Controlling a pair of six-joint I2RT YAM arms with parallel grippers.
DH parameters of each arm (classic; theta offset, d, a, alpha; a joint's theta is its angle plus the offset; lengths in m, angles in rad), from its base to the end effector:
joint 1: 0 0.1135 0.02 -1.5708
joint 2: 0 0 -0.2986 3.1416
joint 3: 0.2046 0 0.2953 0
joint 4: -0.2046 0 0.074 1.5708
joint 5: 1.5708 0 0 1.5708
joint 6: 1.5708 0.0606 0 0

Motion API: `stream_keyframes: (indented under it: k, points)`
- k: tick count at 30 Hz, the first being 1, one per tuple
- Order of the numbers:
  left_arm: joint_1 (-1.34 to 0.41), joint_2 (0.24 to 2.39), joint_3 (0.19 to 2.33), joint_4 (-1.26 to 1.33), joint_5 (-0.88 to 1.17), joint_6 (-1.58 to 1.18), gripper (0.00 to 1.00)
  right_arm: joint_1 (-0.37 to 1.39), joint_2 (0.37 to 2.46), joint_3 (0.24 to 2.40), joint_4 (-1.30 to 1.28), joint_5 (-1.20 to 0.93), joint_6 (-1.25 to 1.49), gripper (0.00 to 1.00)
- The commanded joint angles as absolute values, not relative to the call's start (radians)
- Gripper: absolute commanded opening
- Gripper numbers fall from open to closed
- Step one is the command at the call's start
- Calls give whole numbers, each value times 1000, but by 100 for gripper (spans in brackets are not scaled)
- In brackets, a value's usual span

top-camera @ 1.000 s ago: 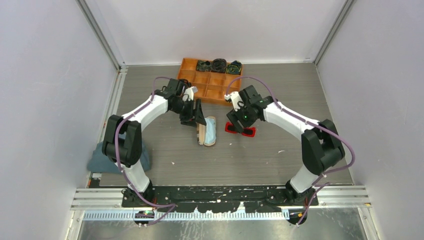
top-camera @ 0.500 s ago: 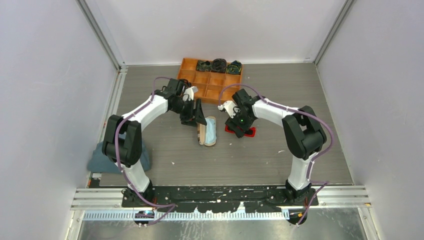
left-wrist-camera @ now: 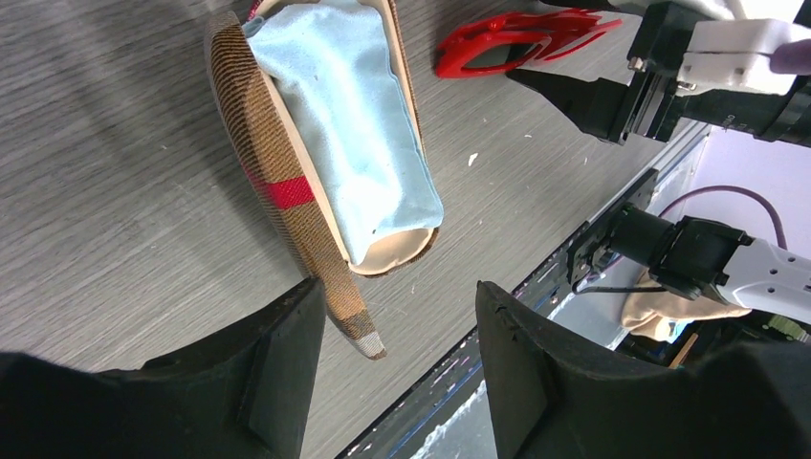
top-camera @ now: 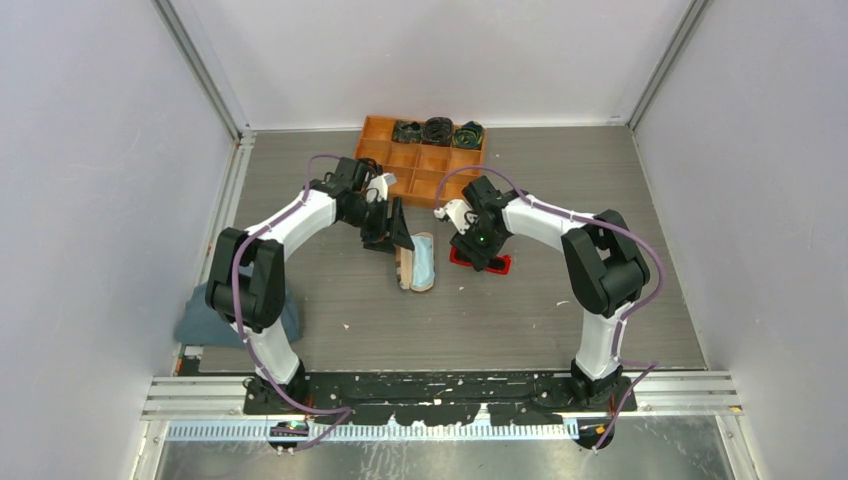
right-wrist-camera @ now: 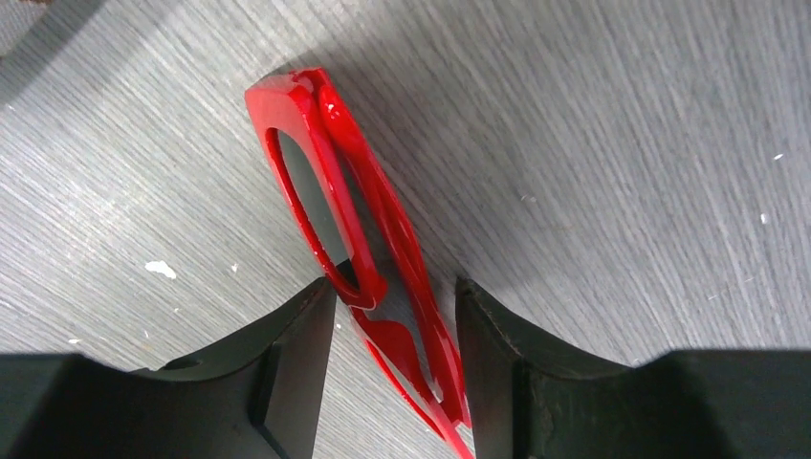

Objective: Organize the sunglasses
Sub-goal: Pick up the sunglasses from the center of the board.

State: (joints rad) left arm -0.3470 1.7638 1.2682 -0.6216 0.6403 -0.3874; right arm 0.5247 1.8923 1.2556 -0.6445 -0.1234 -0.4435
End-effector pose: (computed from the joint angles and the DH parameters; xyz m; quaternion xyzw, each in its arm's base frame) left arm 0.3769 -0.1748 0.2116 0.0521 0.9261 -0.3628 0.0891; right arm 0.3605 0.2173 0.1446 -0.4675 0.8700 0.0668 0.1414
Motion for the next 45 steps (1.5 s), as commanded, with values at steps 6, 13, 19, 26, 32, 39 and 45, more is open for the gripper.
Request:
stream_keyframes:
  k: [6, 13, 19, 26, 32, 39, 45]
  points:
    - [-345, 1776, 1260, -577, 682, -396, 59, 530, 1930, 1293, -580, -139, -408, 53]
    - [-345, 1781, 1267, -586, 682, -384, 60, 530, 1943, 1299, -595, -96, -380, 36]
    - [-345, 1781, 1264, -588, 680, -382, 59, 499, 1891, 1306, -562, -99, -248, 34]
    - [-345, 1769, 1268, -589, 684, -382, 59, 442, 1720, 1285, -516, -249, -5, 35]
    - [-341, 1767, 1267, -591, 683, -381, 59, 442, 1629, 1229, -375, -335, 305, 35]
    - [-341, 1768, 1274, -591, 686, -385, 59, 500, 1615, 1136, -129, -295, 723, 34]
    - [-341, 1769, 1275, -590, 692, -385, 59, 604, 1673, 1164, -109, -155, 780, 35]
